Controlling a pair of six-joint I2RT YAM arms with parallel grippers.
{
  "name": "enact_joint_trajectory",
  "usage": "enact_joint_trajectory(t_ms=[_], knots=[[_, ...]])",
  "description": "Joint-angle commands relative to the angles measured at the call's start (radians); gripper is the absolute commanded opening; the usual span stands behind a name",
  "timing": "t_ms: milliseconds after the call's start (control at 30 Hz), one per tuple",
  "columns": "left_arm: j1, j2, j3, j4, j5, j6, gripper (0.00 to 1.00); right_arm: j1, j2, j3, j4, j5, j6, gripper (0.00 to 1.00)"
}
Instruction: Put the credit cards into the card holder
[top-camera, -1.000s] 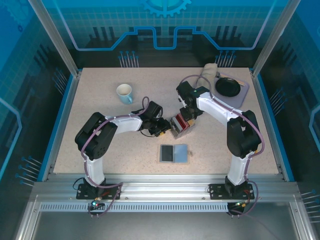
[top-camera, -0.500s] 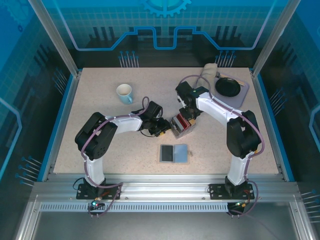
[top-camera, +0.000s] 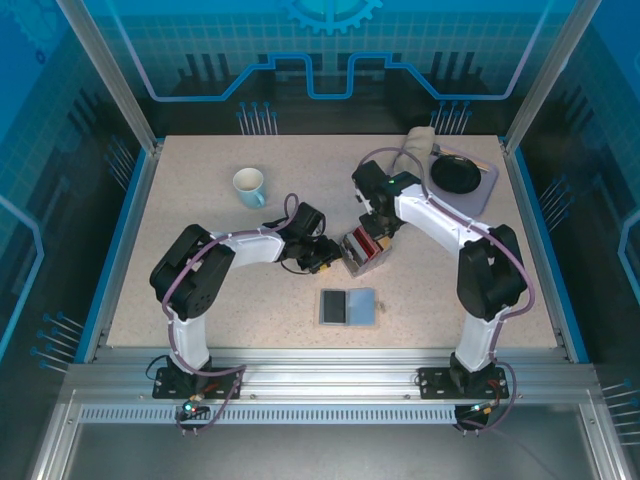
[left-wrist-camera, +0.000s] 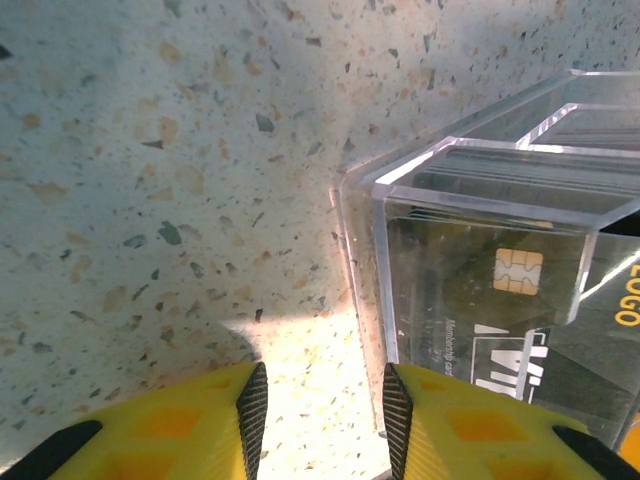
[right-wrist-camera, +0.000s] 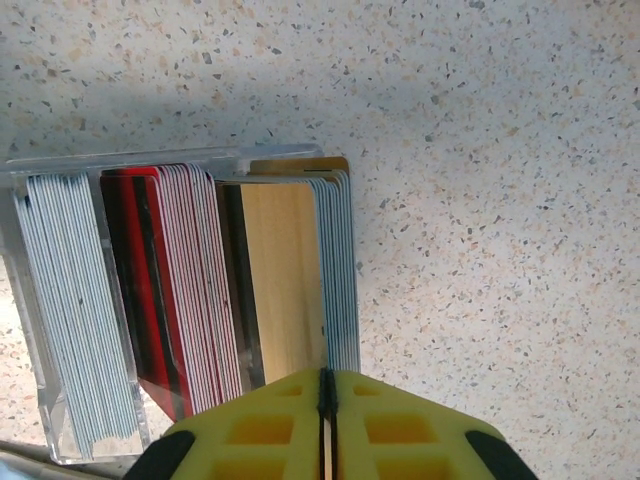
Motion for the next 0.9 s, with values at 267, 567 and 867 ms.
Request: enact_joint_trajectory(t_ms=[267,567,867], knots=[[0.007,-0.144,-0.072,0.003,-0.002,-0.009,0.42,0.01,-0.138,0.019,-0.046,-0.174,0.052,0.04],[0.029,-0.392,-0.203,0.159,0.06,-0.042,0.57,-0.102,-0.39,-0.154,0.09,-0.551,0.237,0.01],[0.065,-0.421,-0.28,0.607,0.306,-0.199,0.68,-0.216,-0.576,-0.382,0.405,-0.955,0.537,0.01]])
